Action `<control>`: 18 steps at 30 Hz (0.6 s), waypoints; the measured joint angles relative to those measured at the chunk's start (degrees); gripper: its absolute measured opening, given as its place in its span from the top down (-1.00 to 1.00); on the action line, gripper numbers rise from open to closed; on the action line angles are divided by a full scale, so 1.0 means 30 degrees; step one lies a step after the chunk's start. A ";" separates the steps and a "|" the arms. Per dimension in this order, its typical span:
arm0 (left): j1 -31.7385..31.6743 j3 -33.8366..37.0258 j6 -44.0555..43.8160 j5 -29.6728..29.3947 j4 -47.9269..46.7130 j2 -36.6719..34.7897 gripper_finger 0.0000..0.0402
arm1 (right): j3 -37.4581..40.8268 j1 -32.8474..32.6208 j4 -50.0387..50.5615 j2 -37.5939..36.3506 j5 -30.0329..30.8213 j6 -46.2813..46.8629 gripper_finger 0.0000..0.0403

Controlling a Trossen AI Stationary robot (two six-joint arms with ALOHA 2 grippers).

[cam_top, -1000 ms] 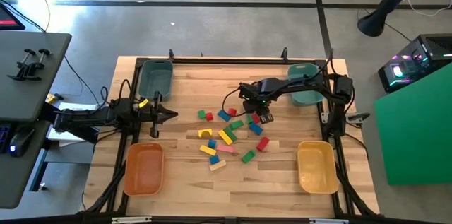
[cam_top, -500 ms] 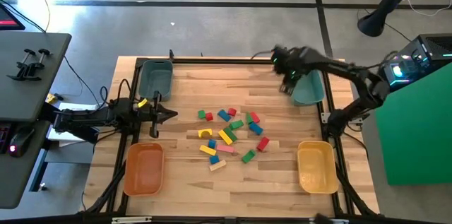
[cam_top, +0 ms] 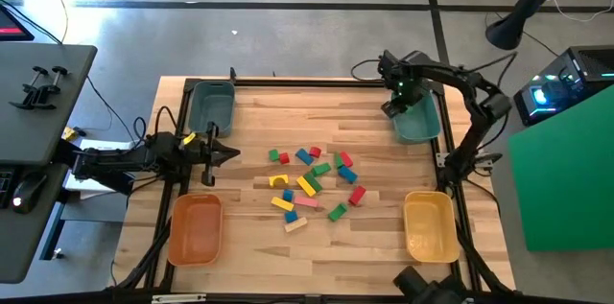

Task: Sort blocks by size
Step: Put the green semicircle block into the green bin

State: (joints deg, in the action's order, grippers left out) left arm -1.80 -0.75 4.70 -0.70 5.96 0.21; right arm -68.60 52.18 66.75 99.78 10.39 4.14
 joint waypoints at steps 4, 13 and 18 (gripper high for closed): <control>0.0000 0.0000 -0.0020 -0.0001 -0.0015 0.0000 1.00 | 0.0955 -0.0394 -0.0442 0.0068 0.0120 -0.0015 0.35; 0.0000 0.0000 -0.0018 0.0003 -0.0022 0.0000 1.00 | 0.3275 -0.0270 -0.2134 0.0075 0.0246 -0.0007 0.35; 0.0007 0.0000 -0.0021 0.0003 -0.0029 0.0000 1.00 | 0.3432 -0.0270 -0.2581 0.0075 0.0255 -0.0015 0.31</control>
State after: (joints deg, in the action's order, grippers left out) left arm -1.78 -0.75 4.64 -0.69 5.87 0.21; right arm -58.30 51.37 59.00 100.01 11.16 4.10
